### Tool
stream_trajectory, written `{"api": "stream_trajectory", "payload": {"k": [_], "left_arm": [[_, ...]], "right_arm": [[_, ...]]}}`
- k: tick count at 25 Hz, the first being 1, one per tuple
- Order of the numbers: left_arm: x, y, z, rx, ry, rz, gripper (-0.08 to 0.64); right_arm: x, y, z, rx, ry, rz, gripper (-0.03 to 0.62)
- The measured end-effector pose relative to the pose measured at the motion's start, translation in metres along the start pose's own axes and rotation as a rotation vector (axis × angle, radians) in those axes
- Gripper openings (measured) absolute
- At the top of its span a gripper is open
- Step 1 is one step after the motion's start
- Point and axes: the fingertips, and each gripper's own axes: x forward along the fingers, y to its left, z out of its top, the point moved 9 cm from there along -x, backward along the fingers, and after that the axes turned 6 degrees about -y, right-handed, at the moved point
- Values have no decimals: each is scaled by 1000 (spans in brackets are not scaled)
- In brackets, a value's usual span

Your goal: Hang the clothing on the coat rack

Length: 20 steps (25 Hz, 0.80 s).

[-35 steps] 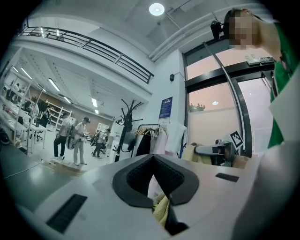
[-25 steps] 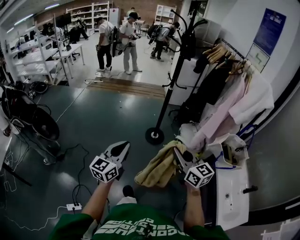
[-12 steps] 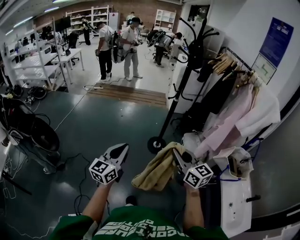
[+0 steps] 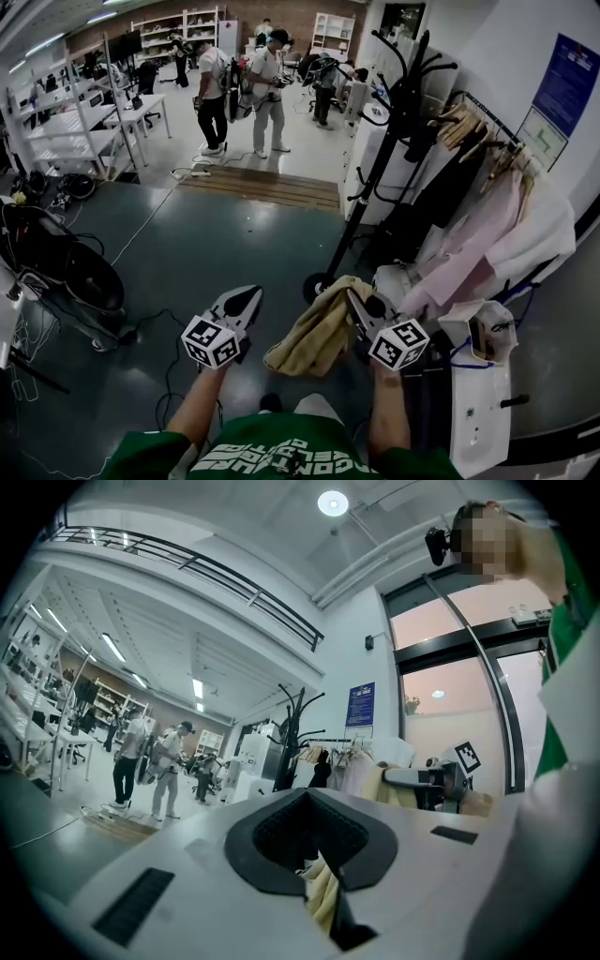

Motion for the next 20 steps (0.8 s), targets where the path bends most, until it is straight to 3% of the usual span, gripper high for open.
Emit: {"api": "stream_trajectory", "payload": {"k": [10, 20], "left_arm": [[28, 33, 8, 16, -16, 34, 3], [98, 67, 0, 46, -22, 50, 4]], "right_arm": [[51, -32, 1, -8, 13, 35, 43], [102, -95, 7, -25, 7, 100, 43]]}}
